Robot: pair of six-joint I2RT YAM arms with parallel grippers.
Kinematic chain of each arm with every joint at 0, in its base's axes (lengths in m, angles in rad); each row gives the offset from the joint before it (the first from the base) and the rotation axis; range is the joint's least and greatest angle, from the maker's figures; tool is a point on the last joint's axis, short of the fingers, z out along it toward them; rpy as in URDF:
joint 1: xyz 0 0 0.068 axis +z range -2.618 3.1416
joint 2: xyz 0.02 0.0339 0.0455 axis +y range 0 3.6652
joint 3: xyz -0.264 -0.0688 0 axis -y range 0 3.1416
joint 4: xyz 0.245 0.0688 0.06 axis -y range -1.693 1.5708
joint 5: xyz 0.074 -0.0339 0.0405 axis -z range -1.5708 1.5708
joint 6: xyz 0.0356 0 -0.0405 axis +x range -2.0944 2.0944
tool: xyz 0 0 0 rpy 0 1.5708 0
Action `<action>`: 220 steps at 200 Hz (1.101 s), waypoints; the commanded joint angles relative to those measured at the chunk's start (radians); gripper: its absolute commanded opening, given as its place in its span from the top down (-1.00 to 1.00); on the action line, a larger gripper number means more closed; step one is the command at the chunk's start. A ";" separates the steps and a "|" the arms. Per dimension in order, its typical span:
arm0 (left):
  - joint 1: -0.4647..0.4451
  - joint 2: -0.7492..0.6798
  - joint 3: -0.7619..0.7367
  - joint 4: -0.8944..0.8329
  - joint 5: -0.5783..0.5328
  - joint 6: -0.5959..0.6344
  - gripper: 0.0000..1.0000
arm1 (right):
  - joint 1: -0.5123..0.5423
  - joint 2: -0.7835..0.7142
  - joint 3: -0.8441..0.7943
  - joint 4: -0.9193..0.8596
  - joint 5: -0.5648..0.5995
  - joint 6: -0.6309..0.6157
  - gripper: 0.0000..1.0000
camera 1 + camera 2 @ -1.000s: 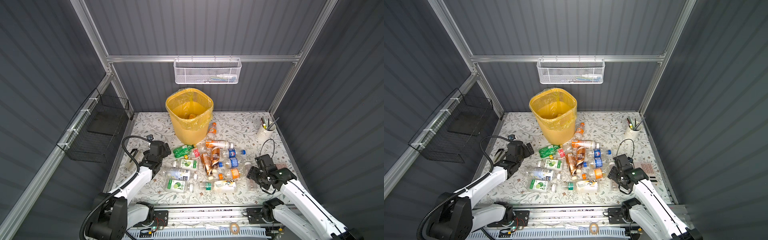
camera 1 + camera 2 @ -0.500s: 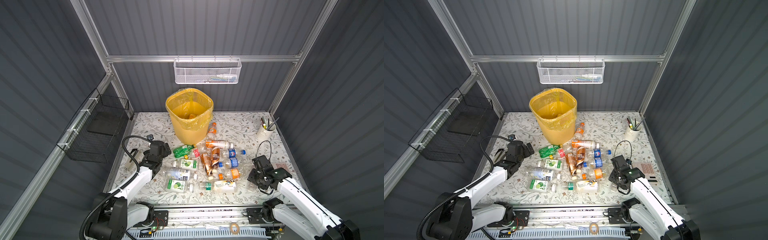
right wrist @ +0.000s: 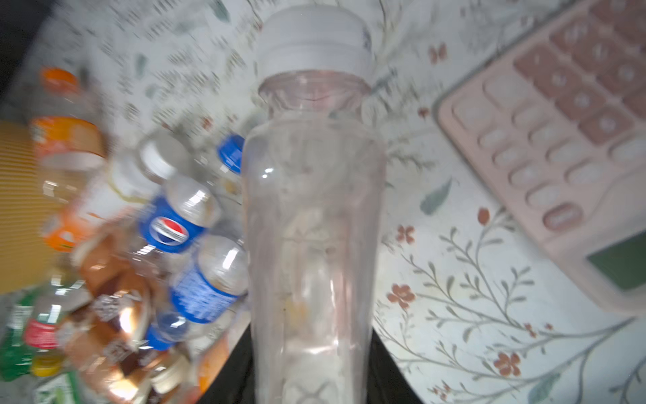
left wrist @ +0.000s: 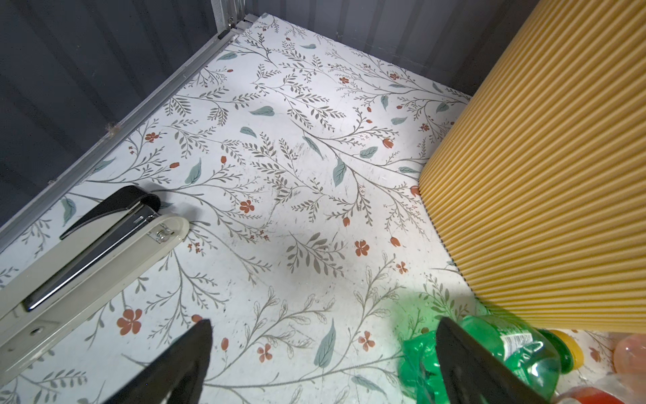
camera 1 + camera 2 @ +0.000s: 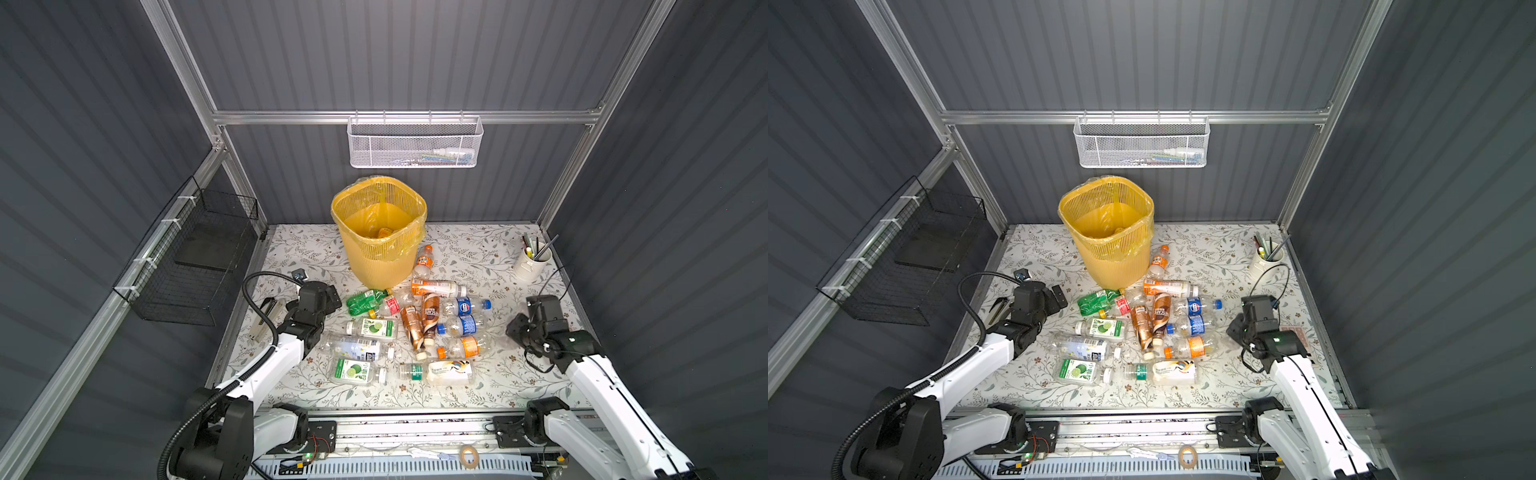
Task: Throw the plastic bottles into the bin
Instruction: 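Lift the clear bottle with the right gripper, carry it over the bin, release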
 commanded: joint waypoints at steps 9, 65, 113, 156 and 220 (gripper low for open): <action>-0.004 -0.019 -0.003 -0.024 -0.017 -0.025 -0.99 | -0.026 0.091 0.218 0.173 -0.113 -0.094 0.27; -0.004 -0.043 -0.011 -0.038 -0.001 -0.024 -0.99 | 0.030 0.455 0.673 0.477 -0.342 -0.067 0.28; -0.005 -0.041 0.002 -0.063 0.005 -0.018 -0.99 | 0.263 0.893 1.191 0.450 -0.545 -0.117 0.25; -0.006 -0.032 0.015 -0.092 0.018 -0.022 -0.99 | 0.315 1.189 1.659 0.128 -0.482 -0.222 -0.53; -0.057 -0.136 0.022 -0.108 -0.048 0.047 -0.99 | 0.284 0.891 1.244 0.290 -0.283 -0.273 -0.98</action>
